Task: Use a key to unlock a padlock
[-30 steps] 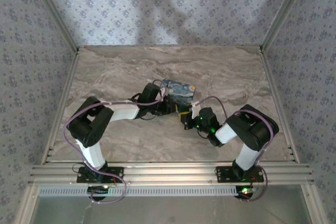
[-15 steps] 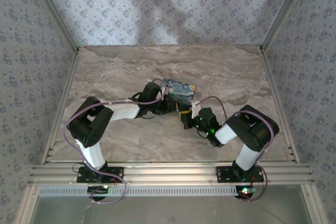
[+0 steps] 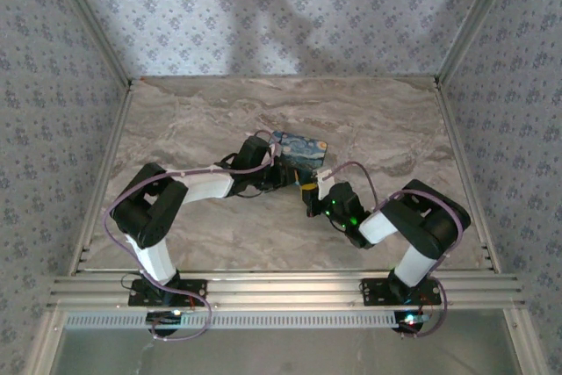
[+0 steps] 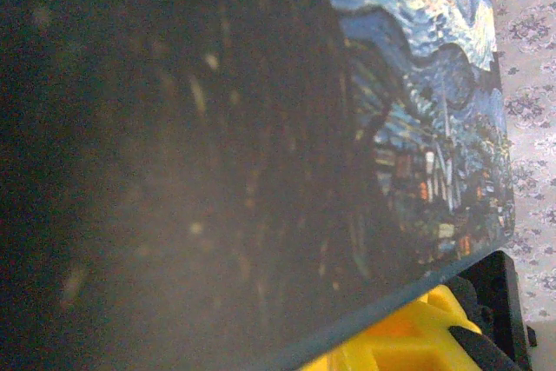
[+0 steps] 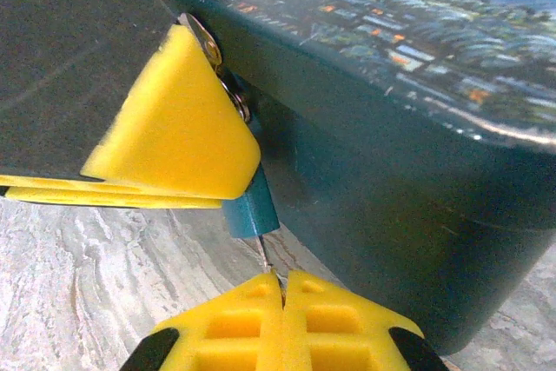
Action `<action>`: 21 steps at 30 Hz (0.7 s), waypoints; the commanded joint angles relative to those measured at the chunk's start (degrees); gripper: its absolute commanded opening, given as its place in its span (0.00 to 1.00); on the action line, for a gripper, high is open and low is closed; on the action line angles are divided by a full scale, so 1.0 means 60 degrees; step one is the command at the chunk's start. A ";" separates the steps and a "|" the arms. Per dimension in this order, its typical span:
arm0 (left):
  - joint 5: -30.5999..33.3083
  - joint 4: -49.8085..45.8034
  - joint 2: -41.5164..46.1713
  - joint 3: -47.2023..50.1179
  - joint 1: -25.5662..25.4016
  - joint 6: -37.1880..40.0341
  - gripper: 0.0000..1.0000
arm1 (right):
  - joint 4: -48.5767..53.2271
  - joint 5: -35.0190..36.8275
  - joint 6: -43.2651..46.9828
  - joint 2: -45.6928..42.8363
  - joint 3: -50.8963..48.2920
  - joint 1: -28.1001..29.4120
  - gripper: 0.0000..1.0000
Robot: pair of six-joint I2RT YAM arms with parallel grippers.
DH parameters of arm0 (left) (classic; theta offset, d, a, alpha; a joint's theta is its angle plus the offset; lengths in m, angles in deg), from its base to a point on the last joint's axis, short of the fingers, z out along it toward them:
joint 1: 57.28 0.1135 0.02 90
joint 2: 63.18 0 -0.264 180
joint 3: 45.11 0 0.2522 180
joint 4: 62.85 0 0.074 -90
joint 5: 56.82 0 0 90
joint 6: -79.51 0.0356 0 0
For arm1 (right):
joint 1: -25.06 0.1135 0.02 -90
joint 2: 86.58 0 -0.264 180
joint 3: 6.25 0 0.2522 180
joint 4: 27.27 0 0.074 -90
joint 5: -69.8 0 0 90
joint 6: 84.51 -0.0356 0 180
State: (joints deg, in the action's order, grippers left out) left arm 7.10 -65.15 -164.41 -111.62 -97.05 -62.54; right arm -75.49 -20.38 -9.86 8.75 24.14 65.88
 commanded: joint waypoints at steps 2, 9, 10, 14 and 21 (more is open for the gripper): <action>-0.0492 -0.0170 0.0429 -0.0226 -0.0340 -0.0212 0.23 | -0.0989 0.0112 0.0361 -0.0273 0.0042 0.0119 0.00; -0.0435 -0.0169 0.0465 -0.0236 -0.0384 -0.0330 0.23 | -0.1291 -0.0212 0.0220 -0.0329 0.0000 0.0112 0.00; -0.0440 -0.0162 0.0453 -0.0225 -0.0375 -0.0347 0.23 | -0.1298 -0.0272 0.0190 -0.0344 0.0023 0.0109 0.00; -0.0413 -0.0145 0.0451 -0.0217 -0.0391 -0.0365 0.23 | -0.1304 -0.0351 0.0128 -0.0465 0.0078 0.0088 0.00; -0.0354 -0.0010 0.0449 -0.0158 -0.0413 -0.0508 0.23 | -0.1380 -0.0653 -0.0121 -0.0624 0.0190 -0.0072 0.00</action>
State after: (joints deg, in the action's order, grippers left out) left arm 7.75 -65.26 -163.34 -111.62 -97.38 -64.53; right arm -76.51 -21.50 -9.73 7.35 23.52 65.34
